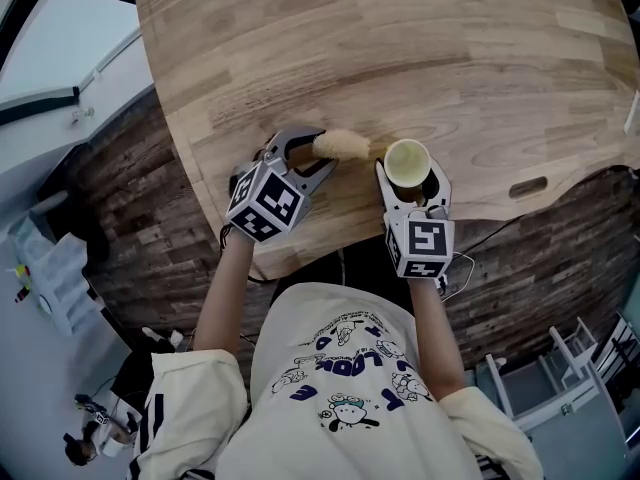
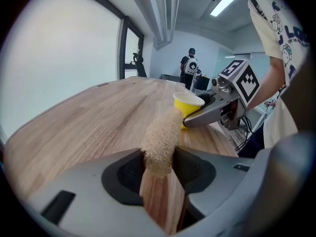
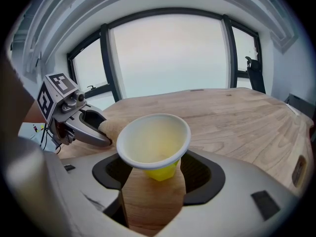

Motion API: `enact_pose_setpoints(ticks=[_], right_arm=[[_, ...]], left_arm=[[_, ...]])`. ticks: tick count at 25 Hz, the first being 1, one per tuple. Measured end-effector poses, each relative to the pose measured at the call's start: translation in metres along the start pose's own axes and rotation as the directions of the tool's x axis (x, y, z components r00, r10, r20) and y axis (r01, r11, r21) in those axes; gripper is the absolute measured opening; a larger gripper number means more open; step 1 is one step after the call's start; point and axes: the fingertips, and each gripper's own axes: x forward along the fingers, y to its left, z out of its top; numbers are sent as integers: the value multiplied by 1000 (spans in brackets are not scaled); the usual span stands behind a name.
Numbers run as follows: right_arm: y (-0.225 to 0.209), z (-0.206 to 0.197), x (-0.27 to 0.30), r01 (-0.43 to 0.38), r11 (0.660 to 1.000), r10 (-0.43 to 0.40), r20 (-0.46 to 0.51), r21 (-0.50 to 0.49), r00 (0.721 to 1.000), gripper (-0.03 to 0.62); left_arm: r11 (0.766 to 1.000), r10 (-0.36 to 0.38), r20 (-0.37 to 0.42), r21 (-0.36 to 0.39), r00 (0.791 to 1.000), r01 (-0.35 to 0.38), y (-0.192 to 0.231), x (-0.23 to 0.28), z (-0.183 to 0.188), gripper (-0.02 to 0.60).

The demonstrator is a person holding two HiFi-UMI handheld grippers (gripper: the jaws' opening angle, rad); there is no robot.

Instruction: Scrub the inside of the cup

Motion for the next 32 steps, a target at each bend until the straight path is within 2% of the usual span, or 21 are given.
enact_pose_setpoints(ticks=[9, 14, 22, 32], right_arm=[[12, 19, -9, -33, 996, 34, 12, -79, 999, 290], [27, 23, -13, -98, 986, 96, -25, -135, 995, 290], [51, 27, -20, -140, 961, 124, -79, -240, 989, 288], [65, 34, -27, -155, 956, 140, -78, -249, 987, 288]], left_arm=[[999, 36, 31, -36, 999, -35, 2, -18, 5, 190], [996, 52, 78, -77, 996, -46, 7, -37, 16, 190], [998, 66, 150, -33, 986, -62, -6, -70, 49, 190], [992, 127, 168, -17, 978, -126, -19, -98, 54, 190]])
